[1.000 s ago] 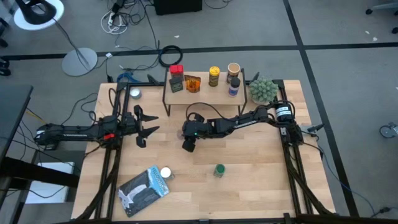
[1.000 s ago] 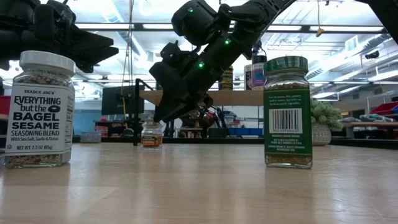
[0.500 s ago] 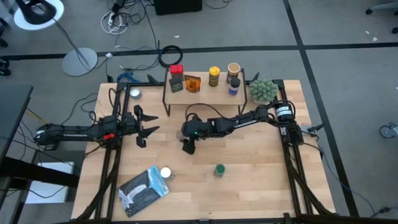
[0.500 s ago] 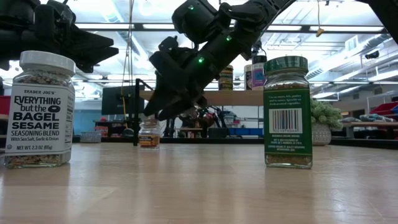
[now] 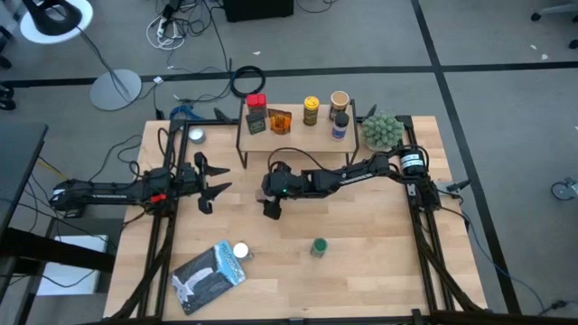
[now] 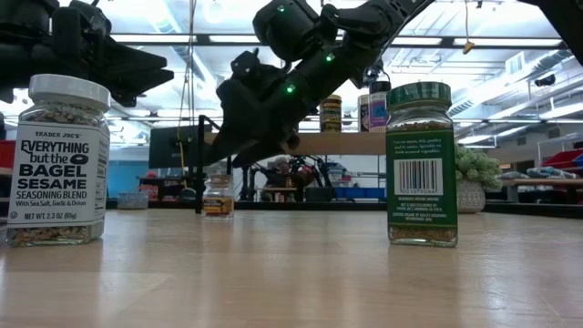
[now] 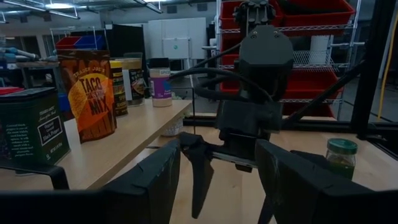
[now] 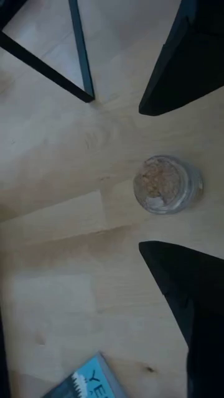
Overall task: Shelf spices
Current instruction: Put the brown seasoning on the shelf
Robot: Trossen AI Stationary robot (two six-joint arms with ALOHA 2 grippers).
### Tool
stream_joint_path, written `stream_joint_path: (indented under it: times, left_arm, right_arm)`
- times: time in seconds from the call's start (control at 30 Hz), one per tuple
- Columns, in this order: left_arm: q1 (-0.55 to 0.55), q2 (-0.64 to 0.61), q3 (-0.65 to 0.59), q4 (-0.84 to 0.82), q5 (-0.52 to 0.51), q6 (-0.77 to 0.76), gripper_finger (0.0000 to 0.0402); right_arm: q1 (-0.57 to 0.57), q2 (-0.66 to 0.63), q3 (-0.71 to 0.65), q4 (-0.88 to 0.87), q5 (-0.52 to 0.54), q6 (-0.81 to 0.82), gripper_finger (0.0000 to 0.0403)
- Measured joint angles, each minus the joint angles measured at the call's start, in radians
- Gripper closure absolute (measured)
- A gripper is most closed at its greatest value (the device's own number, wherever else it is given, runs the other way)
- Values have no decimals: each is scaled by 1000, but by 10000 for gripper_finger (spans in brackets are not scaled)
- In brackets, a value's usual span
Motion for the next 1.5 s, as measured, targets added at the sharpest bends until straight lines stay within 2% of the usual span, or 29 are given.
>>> stream_joint_path:
  times: [0.17,0.3,0.47,0.53,0.73,1.27,1.37,1.5]
  left_arm:
    - [0,0,0,0,-5,1,188]
    - [0,0,0,0,-7,3,188]
    - [0,0,0,1,-7,5,188]
    - [0,0,0,1,-7,4,188]
    - [0,0,0,0,-7,4,188]
    - [0,0,0,0,-10,4,188]
    - [0,0,0,0,-10,4,188]
    - [0,0,0,0,-9,3,188]
  right_arm:
    - [6,1,0,0,15,-24,69]
    - [-6,1,0,9,-35,48,81]
    - [8,19,0,28,0,9,95]
    - [6,30,-4,28,-30,42,95]
    - [6,106,-3,90,-31,31,96]
    - [6,103,-1,106,1,15,98]
    - [5,103,-1,104,9,14,112]
    - [5,103,-1,97,10,14,157]
